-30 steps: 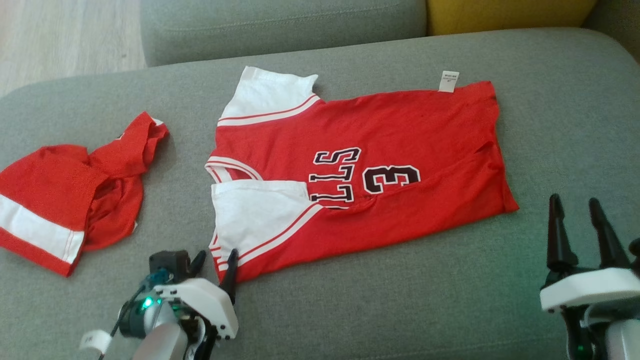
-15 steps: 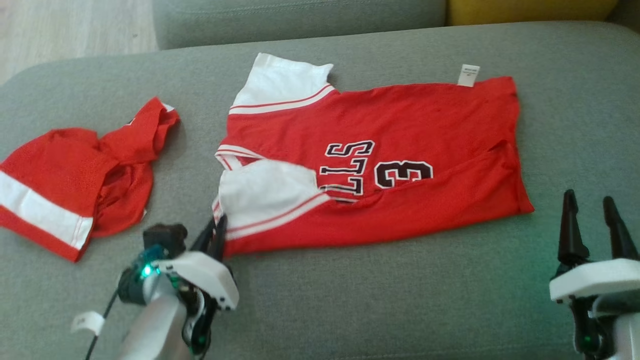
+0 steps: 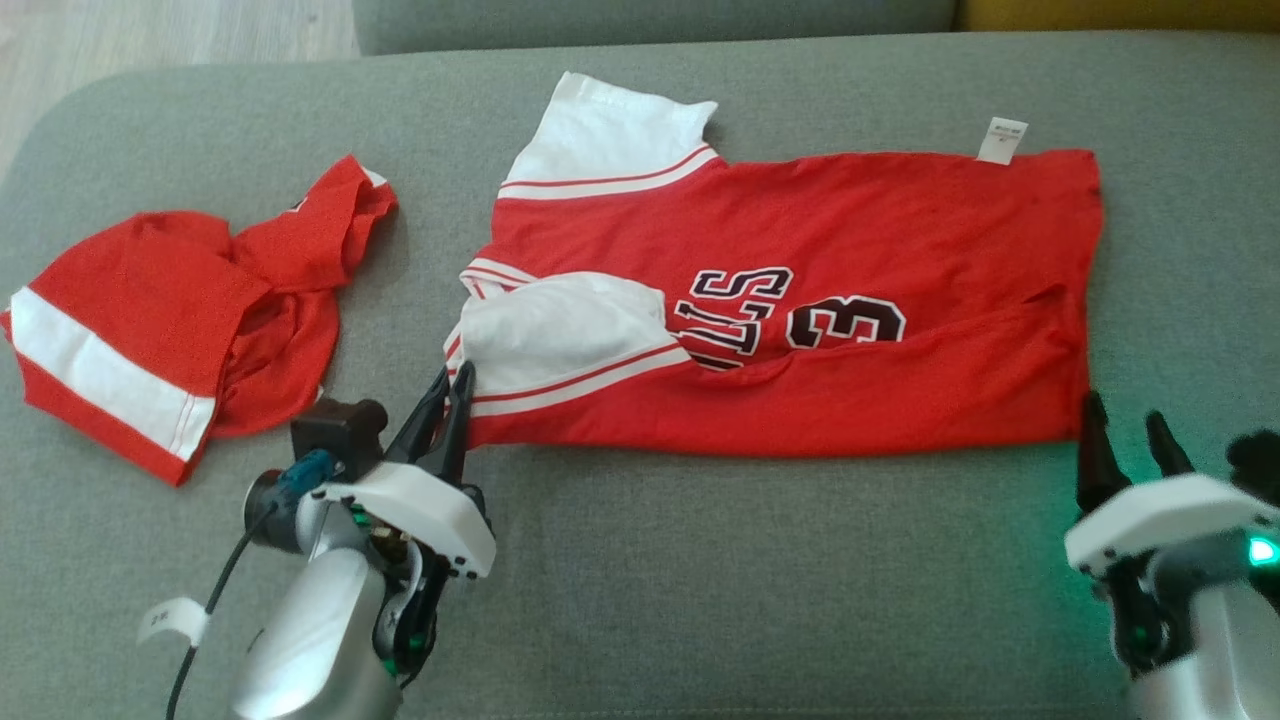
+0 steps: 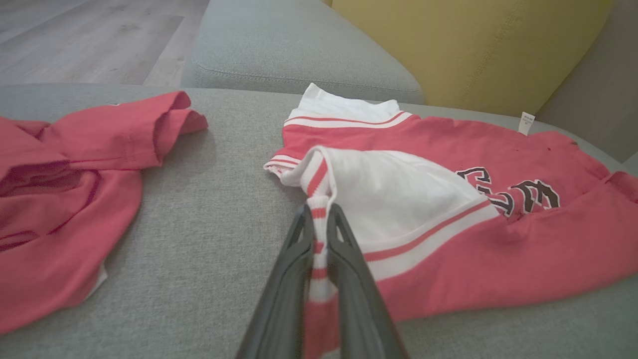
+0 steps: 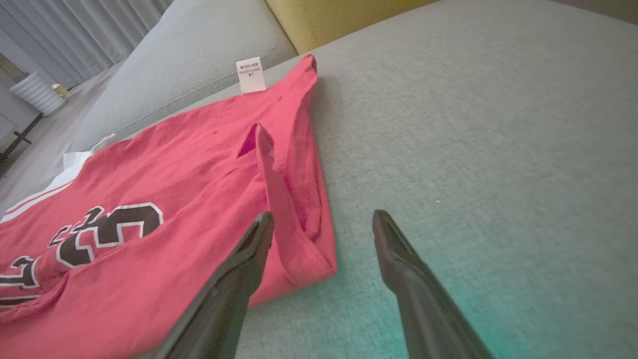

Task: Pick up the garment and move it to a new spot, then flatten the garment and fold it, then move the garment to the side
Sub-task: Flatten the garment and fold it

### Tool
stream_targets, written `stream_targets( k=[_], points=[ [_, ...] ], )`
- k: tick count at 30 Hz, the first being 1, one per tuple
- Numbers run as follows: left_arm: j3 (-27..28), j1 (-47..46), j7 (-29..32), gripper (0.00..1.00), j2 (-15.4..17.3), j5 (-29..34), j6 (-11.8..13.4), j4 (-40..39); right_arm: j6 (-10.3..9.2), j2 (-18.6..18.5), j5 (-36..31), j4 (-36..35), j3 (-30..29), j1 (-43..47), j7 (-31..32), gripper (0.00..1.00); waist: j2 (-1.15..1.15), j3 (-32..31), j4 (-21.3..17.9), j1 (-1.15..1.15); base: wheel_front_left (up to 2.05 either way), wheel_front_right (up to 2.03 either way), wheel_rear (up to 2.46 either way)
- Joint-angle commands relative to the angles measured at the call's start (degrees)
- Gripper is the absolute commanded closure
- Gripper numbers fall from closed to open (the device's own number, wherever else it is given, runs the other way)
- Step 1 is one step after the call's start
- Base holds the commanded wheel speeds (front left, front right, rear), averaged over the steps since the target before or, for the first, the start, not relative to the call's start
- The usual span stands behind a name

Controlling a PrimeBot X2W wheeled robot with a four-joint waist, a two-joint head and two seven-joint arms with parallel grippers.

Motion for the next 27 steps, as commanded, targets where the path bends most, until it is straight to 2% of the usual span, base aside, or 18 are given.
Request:
stream_targets(
  k=[1,6,14,15,16,27],
  points=[
    [1.4,-1.4,-0.1,1.0,1.4,0.5,0.2,-2.1,-0.05,-0.3,0.3,-1.3,1.6,-3.0,0.2,0.0,0.0,0.3,0.2,0.0,0.0,0.0,0.0],
    [0.9,-1.3,0.6,1.0,1.7,0.5,0.4,-3.5,-0.05,-0.3,-0.6,4.0,1.9,-6.4,0.0,0.0,0.0,1.5,0.7,0.0,0.0,0.0,0.0],
    [0.5,-1.7,1.0,1.0,2.1,0.4,0.8,-4.2,-0.05,-0.3,-4.1,12.1,-1.0,-10.7,0.9,0.0,0.0,2.3,1.4,0.0,0.0,0.0,0.0],
    [0.5,-1.7,1.0,1.0,2.2,0.4,0.8,-4.2,-0.05,-0.3,-3.9,12.8,-0.8,-11.1,0.9,0.53,0.0,2.3,1.4,0.0,0.0,0.0,0.0],
    [0.5,-1.7,1.0,1.0,2.2,0.4,0.9,-4.1,-0.05,-0.3,-3.8,13.2,-0.6,-11.3,0.8,1.0,0.0,2.2,1.4,0.0,0.0,0.0,0.0],
    [-0.2,0.1,0.9,1.0,3.1,0.2,1.3,-3.2,-0.05,-0.9,-4.0,11.9,-1.6,-9.8,1.5,1.0,0.0,-1.3,0.2,0.0,0.0,0.0,0.0]
  ],
)
